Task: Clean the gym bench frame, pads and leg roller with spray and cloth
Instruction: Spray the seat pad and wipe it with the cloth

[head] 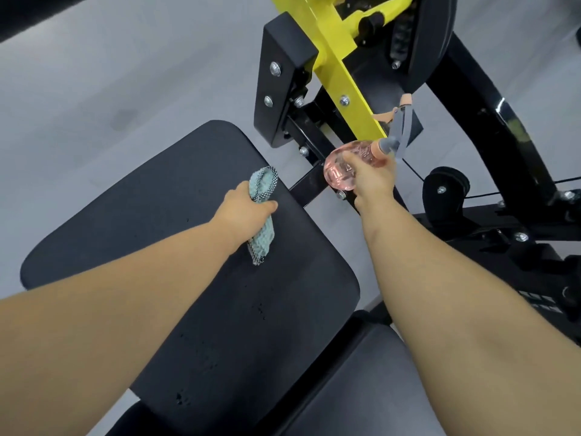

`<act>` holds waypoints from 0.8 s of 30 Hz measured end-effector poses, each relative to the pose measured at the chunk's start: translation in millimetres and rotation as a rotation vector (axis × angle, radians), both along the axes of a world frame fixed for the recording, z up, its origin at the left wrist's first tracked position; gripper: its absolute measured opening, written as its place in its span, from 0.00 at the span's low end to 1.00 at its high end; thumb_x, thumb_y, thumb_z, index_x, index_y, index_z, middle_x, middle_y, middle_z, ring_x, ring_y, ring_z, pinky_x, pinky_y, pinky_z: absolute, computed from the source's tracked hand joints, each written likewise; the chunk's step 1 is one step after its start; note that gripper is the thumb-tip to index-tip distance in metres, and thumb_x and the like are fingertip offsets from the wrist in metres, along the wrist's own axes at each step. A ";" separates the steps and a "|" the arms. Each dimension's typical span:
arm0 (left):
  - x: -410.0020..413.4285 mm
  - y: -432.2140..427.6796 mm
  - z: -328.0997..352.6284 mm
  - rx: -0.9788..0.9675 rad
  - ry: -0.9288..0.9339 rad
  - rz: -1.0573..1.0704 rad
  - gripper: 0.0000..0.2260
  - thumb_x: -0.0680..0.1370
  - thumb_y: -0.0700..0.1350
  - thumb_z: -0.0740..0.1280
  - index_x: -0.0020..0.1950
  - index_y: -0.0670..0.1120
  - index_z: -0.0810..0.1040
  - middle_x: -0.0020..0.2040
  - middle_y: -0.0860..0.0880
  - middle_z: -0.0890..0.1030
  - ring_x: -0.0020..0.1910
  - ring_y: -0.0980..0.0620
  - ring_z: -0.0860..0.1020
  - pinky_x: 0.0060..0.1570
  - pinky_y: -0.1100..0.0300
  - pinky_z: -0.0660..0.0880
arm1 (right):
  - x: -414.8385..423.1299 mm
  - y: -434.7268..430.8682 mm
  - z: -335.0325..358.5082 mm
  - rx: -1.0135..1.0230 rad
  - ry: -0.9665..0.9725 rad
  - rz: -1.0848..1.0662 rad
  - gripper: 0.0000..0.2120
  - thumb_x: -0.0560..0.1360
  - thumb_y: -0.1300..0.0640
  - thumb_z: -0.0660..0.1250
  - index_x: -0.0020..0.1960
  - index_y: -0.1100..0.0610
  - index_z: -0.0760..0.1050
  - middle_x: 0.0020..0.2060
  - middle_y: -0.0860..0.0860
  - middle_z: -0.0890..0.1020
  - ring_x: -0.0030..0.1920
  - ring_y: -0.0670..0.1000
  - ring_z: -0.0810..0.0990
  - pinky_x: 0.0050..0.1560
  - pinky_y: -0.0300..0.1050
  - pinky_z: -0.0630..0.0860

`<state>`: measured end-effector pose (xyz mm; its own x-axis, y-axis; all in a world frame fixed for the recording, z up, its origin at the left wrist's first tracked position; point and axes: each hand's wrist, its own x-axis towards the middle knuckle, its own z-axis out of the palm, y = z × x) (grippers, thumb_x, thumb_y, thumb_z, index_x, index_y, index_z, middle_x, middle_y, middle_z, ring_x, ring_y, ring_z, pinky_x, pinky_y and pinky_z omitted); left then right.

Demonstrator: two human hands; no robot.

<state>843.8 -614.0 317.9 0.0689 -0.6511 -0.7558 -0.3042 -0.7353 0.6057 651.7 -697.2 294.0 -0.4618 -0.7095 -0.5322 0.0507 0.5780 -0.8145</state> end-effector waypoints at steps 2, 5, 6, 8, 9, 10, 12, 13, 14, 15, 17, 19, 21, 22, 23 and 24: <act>1.3 -0.9 -4.2 0.009 0.022 0.053 0.16 0.76 0.49 0.66 0.62 0.48 0.69 0.59 0.47 0.75 0.54 0.47 0.76 0.57 0.51 0.74 | 2.7 -13.8 -13.2 -0.011 0.044 0.003 0.30 0.65 0.61 0.77 0.64 0.56 0.70 0.54 0.50 0.78 0.53 0.50 0.78 0.43 0.42 0.77; 2.5 0.2 -8.7 -0.001 0.072 0.112 0.13 0.77 0.48 0.66 0.59 0.50 0.68 0.55 0.50 0.76 0.53 0.50 0.76 0.53 0.57 0.72 | 6.8 -28.2 -27.9 -0.046 0.091 0.052 0.32 0.64 0.61 0.77 0.65 0.57 0.69 0.57 0.52 0.77 0.54 0.49 0.76 0.38 0.30 0.72; 2.0 0.7 -9.0 -0.005 0.087 0.125 0.14 0.77 0.48 0.66 0.60 0.50 0.68 0.54 0.51 0.76 0.52 0.50 0.76 0.51 0.58 0.71 | 7.4 -31.6 -30.2 -0.049 0.108 0.067 0.32 0.64 0.61 0.77 0.65 0.57 0.69 0.57 0.52 0.77 0.53 0.49 0.76 0.35 0.28 0.69; 1.6 1.2 -10.5 -0.011 0.097 0.140 0.15 0.77 0.48 0.66 0.62 0.50 0.68 0.53 0.52 0.75 0.51 0.51 0.75 0.50 0.59 0.69 | 7.9 -35.7 -32.1 -0.052 0.144 0.087 0.32 0.63 0.60 0.78 0.65 0.56 0.69 0.57 0.52 0.76 0.53 0.49 0.76 0.38 0.31 0.68; 1.4 1.9 -10.7 -0.015 0.097 0.145 0.15 0.77 0.48 0.66 0.62 0.50 0.68 0.52 0.52 0.75 0.51 0.51 0.75 0.50 0.59 0.69 | 7.6 -36.3 -32.3 -0.047 0.159 0.095 0.32 0.63 0.59 0.78 0.64 0.56 0.70 0.57 0.52 0.76 0.53 0.49 0.76 0.41 0.33 0.69; 1.1 2.6 -10.5 -0.017 0.098 0.151 0.15 0.77 0.48 0.66 0.62 0.50 0.68 0.53 0.52 0.75 0.51 0.51 0.75 0.50 0.59 0.69 | 7.2 -36.4 -32.2 -0.047 0.165 0.098 0.31 0.63 0.59 0.78 0.63 0.56 0.70 0.57 0.52 0.76 0.53 0.49 0.76 0.43 0.35 0.69; 0.0 4.1 -11.8 -0.017 0.097 0.157 0.14 0.77 0.48 0.66 0.61 0.50 0.68 0.53 0.51 0.76 0.52 0.50 0.75 0.51 0.58 0.70 | 6.0 -35.5 -31.7 -0.023 0.143 0.099 0.30 0.64 0.60 0.77 0.63 0.57 0.70 0.56 0.52 0.76 0.51 0.49 0.76 0.44 0.36 0.70; -0.4 4.8 -12.9 -0.014 0.094 0.156 0.14 0.77 0.48 0.67 0.61 0.50 0.68 0.54 0.50 0.76 0.52 0.50 0.76 0.51 0.57 0.71 | 6.1 -35.0 -31.0 -0.006 0.134 0.102 0.31 0.64 0.60 0.77 0.64 0.57 0.70 0.56 0.52 0.76 0.51 0.49 0.76 0.44 0.37 0.70; -0.6 5.4 -12.8 -0.009 0.093 0.155 0.15 0.77 0.47 0.67 0.61 0.50 0.69 0.54 0.50 0.76 0.53 0.49 0.76 0.52 0.57 0.71 | 6.1 -35.5 -30.4 0.011 0.135 0.104 0.31 0.65 0.59 0.77 0.65 0.58 0.69 0.57 0.52 0.76 0.51 0.50 0.76 0.44 0.38 0.70; -0.5 5.9 -12.6 -0.007 0.096 0.157 0.16 0.77 0.48 0.67 0.62 0.49 0.69 0.54 0.50 0.76 0.53 0.49 0.76 0.51 0.57 0.71 | 6.4 -36.1 -28.6 0.025 0.136 0.110 0.32 0.64 0.58 0.77 0.65 0.58 0.69 0.58 0.53 0.76 0.53 0.51 0.76 0.43 0.38 0.70; -0.2 6.0 -11.0 -0.002 0.108 0.169 0.18 0.77 0.48 0.67 0.64 0.49 0.68 0.55 0.50 0.76 0.53 0.49 0.76 0.50 0.58 0.71 | 8.6 -34.1 -22.0 0.040 0.153 0.115 0.34 0.64 0.59 0.77 0.67 0.58 0.67 0.59 0.53 0.75 0.53 0.51 0.75 0.45 0.40 0.70; -0.5 7.3 -7.6 0.006 0.117 0.185 0.17 0.77 0.48 0.66 0.64 0.49 0.68 0.54 0.50 0.76 0.51 0.50 0.76 0.49 0.58 0.70 | 11.5 -24.1 -14.0 0.046 0.182 0.084 0.38 0.65 0.61 0.76 0.70 0.57 0.63 0.63 0.53 0.71 0.56 0.52 0.74 0.49 0.42 0.70; 1.4 8.2 -1.9 0.033 0.131 0.235 0.14 0.77 0.48 0.66 0.61 0.49 0.69 0.52 0.50 0.77 0.51 0.50 0.77 0.49 0.57 0.72 | 18.0 -3.0 -3.0 0.048 0.189 -0.025 0.37 0.67 0.59 0.74 0.72 0.54 0.62 0.65 0.53 0.70 0.59 0.53 0.74 0.52 0.44 0.71; 2.9 7.8 1.0 0.063 0.168 0.293 0.12 0.77 0.47 0.66 0.59 0.49 0.70 0.50 0.49 0.77 0.50 0.49 0.78 0.50 0.56 0.75 | 24.7 10.5 5.0 0.046 0.147 -0.094 0.32 0.70 0.59 0.72 0.71 0.54 0.64 0.62 0.53 0.73 0.58 0.53 0.75 0.52 0.44 0.73; 6.0 7.7 3.4 0.108 0.237 0.374 0.11 0.77 0.46 0.66 0.58 0.48 0.71 0.49 0.49 0.78 0.48 0.49 0.78 0.50 0.54 0.76 | 34.9 24.5 14.0 0.057 0.070 -0.119 0.24 0.72 0.59 0.68 0.67 0.54 0.68 0.57 0.52 0.75 0.53 0.51 0.76 0.51 0.44 0.75; 11.4 10.8 6.5 0.158 0.329 0.463 0.10 0.77 0.45 0.65 0.57 0.47 0.72 0.48 0.49 0.78 0.46 0.50 0.79 0.48 0.55 0.78 | 48.8 41.3 23.6 0.096 -0.005 -0.080 0.17 0.75 0.59 0.65 0.63 0.54 0.71 0.51 0.51 0.77 0.48 0.49 0.76 0.47 0.43 0.76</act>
<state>855.2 -603.2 324.4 0.0649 -0.4867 -0.8712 0.2554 -0.8358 0.4860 700.6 -655.9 317.6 -0.5116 -0.6162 -0.5988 0.1036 0.6475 -0.7550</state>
